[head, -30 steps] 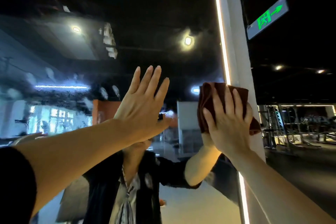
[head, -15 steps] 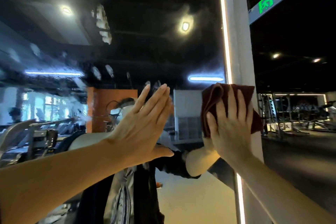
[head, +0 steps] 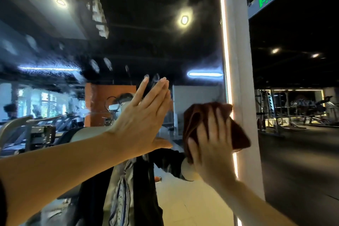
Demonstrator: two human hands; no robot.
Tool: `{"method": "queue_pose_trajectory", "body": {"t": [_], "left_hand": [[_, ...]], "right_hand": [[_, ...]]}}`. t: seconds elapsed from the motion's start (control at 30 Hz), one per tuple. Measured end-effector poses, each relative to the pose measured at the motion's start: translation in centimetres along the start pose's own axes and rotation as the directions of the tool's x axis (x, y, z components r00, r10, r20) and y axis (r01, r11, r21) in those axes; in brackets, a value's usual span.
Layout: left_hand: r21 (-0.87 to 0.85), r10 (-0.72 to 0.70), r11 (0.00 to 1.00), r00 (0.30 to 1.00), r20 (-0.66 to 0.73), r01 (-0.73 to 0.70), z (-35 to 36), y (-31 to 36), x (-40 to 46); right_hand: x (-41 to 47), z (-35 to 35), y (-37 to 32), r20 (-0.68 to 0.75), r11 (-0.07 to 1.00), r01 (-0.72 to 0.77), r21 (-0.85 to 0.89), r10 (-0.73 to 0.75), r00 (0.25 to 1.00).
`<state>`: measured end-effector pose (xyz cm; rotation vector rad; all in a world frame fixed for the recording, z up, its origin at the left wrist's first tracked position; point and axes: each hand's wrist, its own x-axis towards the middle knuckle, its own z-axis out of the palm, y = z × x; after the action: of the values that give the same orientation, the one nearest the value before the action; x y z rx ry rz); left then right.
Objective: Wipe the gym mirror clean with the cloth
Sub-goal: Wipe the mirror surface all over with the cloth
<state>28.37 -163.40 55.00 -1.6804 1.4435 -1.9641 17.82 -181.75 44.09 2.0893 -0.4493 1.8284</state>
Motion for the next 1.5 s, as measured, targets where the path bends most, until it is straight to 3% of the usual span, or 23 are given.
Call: {"method": "queue_pose_trajectory", "body": {"t": [0.1,0.17,0.3,0.37,0.43,0.53,0.6,0.67,0.73,0.8,0.97,1.0,1.13,1.2,1.37,1.43,1.5], "left_hand": [[-0.004,-0.044,0.999,0.997,0.064,0.045,-0.5,0.3,0.0],[0.008,-0.078,0.997,0.989,0.125,0.077,-0.9,0.6,0.1],[0.014,-0.152,0.988,0.971,0.186,0.153,-1.4,1.1,0.0],[-0.066,-0.163,0.983,0.975,0.148,0.174,-1.7,1.5,-0.8],[-0.118,-0.127,0.983,0.984,0.123,0.142,-1.7,2.2,-2.4],[-0.1,-0.032,0.994,0.99,0.136,0.046,-1.6,2.9,-5.4],[-0.09,-0.017,0.995,0.987,0.158,0.031,-1.7,2.8,-6.9],[-0.097,-0.027,0.994,0.984,0.178,0.045,-1.8,2.6,-7.7],[-0.083,-0.043,0.995,0.975,0.219,0.062,-1.9,2.5,-8.0],[-0.062,-0.057,0.995,0.959,0.277,0.078,-1.9,2.4,-8.3],[-0.012,-0.065,0.997,0.936,0.345,0.073,-1.8,2.4,-8.2],[-0.019,-0.07,0.997,0.94,0.335,0.081,-1.8,2.4,-8.2],[-0.063,-0.073,0.993,0.935,0.347,0.1,-1.8,2.5,-8.1],[-0.069,-0.083,0.991,0.927,0.365,0.116,-1.9,2.6,-8.1],[-0.041,-0.093,0.992,0.92,0.381,0.117,-2.1,3.0,-8.2],[-0.04,-0.101,0.991,0.912,0.398,0.127,-2.0,3.0,-8.1],[-0.056,-0.107,0.988,0.91,0.4,0.141,-1.9,3.0,-8.1]], "right_hand": [[-2.2,-0.2,0.0,0.087,0.97,0.242,-0.018,-0.239,0.967],[-1.0,-0.6,2.2,0.113,0.959,0.278,-0.048,-0.271,0.956],[1.0,-0.9,2.6,0.044,0.994,-0.095,-0.052,0.098,0.994],[-1.0,-0.3,0.0,0.027,0.986,-0.165,-0.025,0.166,0.986],[-4.5,0.4,-1.7,0.08,1.0,-0.01,-0.017,0.012,0.997],[-5.9,-0.3,0.5,0.159,0.961,0.274,-0.02,-0.268,0.95],[-4.3,-0.7,2.2,0.143,0.981,0.185,-0.064,-0.174,0.974],[-2.4,-1.1,2.6,0.088,0.992,-0.088,-0.093,0.097,0.991],[-2.3,-0.8,1.1,0.046,0.973,-0.226,-0.051,0.228,0.972],[-4.4,-0.2,-1.4,0.053,0.984,-0.177,0.002,0.177,0.983],[-7.9,-0.1,-0.7,0.147,0.989,0.144,0.009,-0.144,0.979],[-6.9,-0.1,0.0,0.136,0.994,0.107,0.006,-0.107,0.985],[-2.4,-0.3,0.1,0.017,0.96,-0.28,-0.029,0.281,0.96],[-3.3,0.0,-2.2,0.021,0.967,-0.253,0.002,0.253,0.967],[-8.8,0.5,-3.7,0.12,0.991,0.133,0.026,-0.135,0.983],[-8.0,0.4,-2.3,0.074,0.998,0.058,0.023,-0.059,0.995],[-5.3,0.2,-2.1,0.019,0.973,-0.22,0.065,0.219,0.975]]}}
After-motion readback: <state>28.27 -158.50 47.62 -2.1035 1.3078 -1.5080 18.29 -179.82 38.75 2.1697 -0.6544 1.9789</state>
